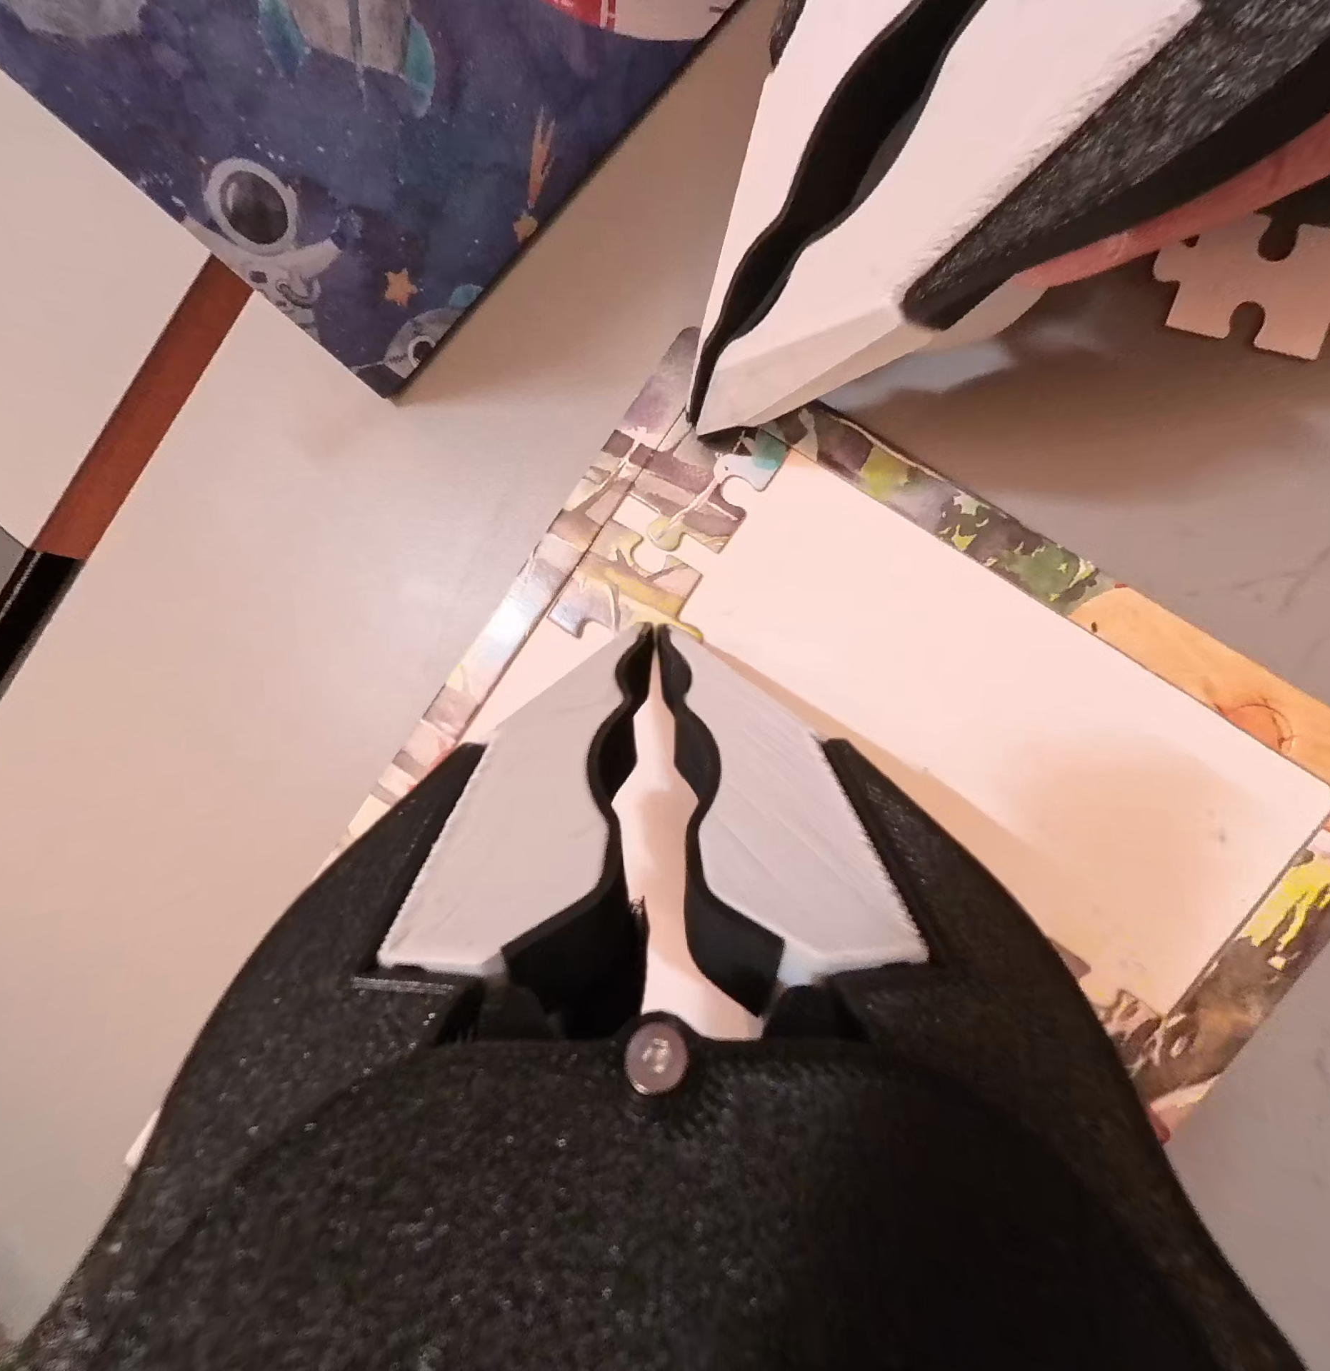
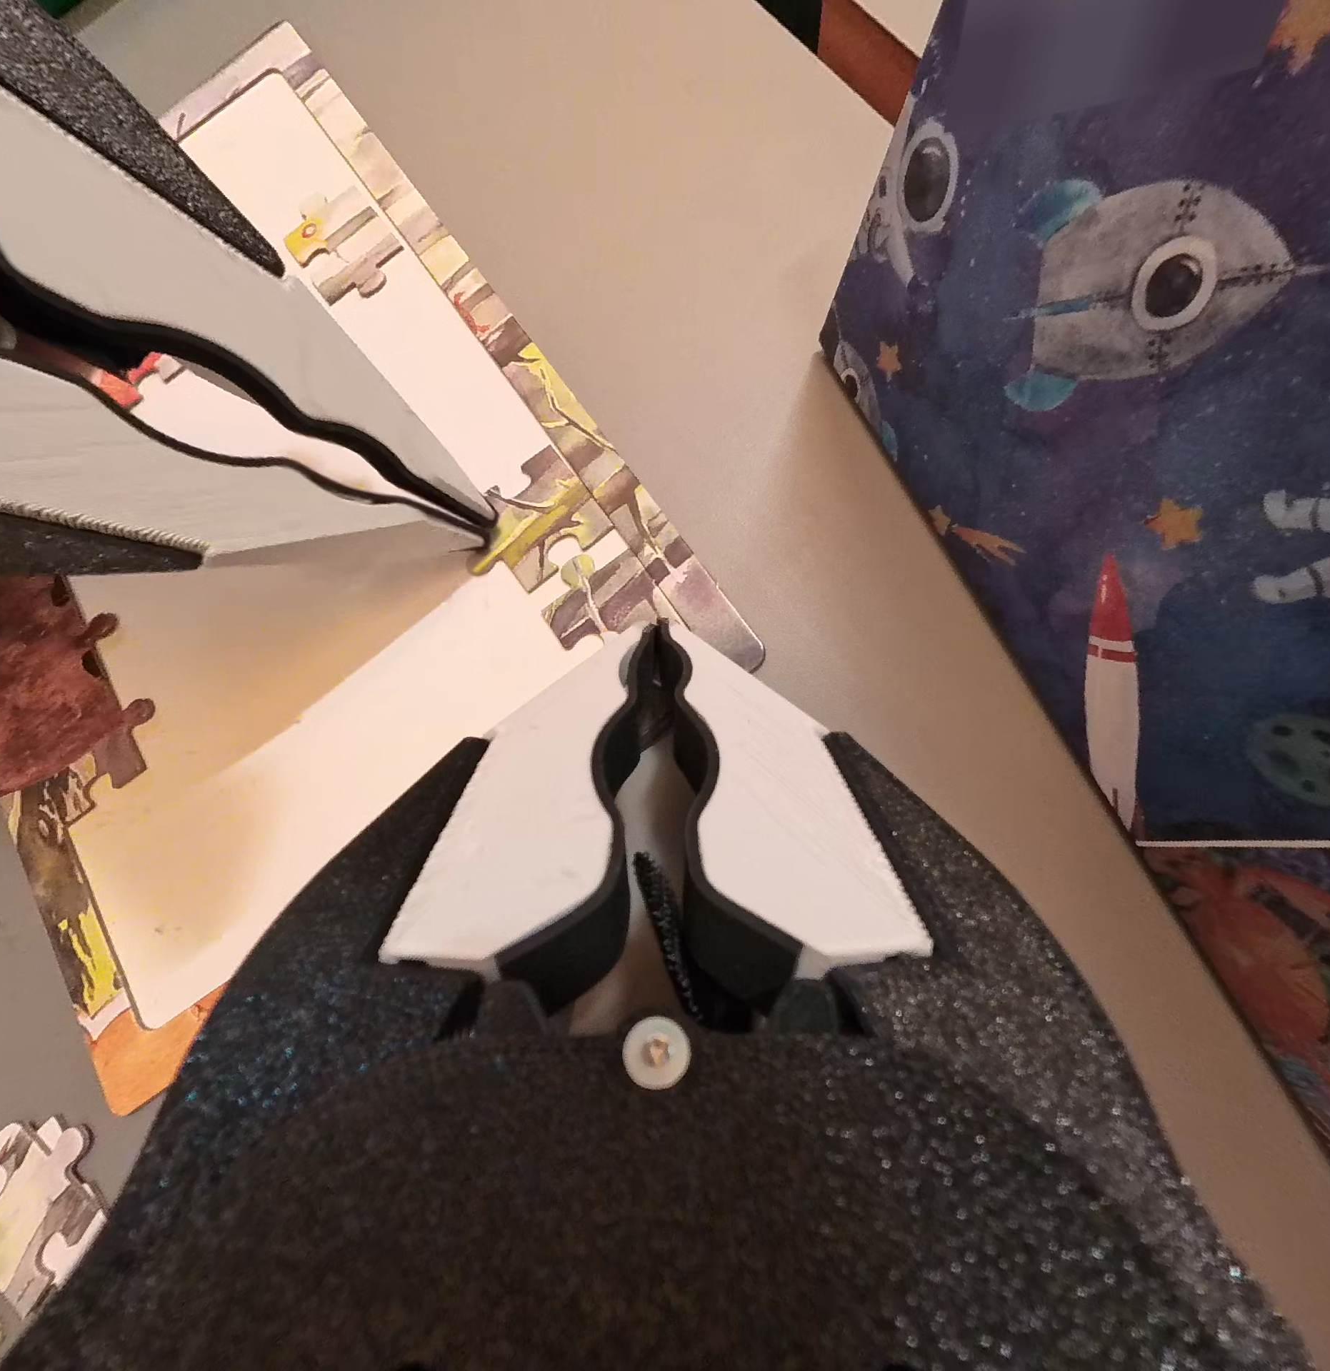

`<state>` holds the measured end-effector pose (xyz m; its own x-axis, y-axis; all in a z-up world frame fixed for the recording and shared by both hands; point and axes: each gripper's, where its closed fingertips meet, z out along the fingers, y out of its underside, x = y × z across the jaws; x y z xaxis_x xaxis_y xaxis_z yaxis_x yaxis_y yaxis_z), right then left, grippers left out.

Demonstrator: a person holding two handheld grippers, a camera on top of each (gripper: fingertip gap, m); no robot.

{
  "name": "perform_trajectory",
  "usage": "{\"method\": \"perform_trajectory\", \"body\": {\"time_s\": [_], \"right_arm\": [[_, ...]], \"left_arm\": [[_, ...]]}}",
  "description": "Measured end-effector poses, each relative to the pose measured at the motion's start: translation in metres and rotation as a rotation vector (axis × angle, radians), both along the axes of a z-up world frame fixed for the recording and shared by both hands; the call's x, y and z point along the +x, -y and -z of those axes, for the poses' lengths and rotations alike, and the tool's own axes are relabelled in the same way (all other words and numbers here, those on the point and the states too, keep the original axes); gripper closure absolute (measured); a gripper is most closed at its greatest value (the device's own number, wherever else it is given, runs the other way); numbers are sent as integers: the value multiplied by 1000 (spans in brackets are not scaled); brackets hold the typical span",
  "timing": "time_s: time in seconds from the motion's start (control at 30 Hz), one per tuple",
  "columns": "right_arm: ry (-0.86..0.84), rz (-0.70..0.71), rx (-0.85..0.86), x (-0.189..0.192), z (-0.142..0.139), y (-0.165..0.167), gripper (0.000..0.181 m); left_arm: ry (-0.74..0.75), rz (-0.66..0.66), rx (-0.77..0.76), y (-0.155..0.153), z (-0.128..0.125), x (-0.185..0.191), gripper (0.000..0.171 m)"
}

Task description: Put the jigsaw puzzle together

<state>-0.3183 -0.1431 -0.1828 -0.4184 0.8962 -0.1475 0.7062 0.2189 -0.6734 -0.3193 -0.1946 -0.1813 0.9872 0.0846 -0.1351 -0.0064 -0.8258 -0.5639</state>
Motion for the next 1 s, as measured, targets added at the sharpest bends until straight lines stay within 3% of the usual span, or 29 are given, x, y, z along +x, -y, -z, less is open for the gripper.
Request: {"method": "perform_trajectory", "body": {"time_s": [0.2,0.4,0.63,0.8,1.0], "right_arm": [[3,-8,26,0,-1,1,181],[-72,-84,92,-8,-6,29,181],[-115,18,212,-24,-1,20,181],[-46,43,53,-21,0,24,172],[-61,51,-1,-19,-12,19,172]], "left_arm": [[3,-77,7,8,-6,-16,167],[38,-141,28,12,1,-29,171],[102,-157,69,6,3,-27,171],[99,-154,71,6,3,-27,171],[98,-156,59,8,3,-27,171]]}}
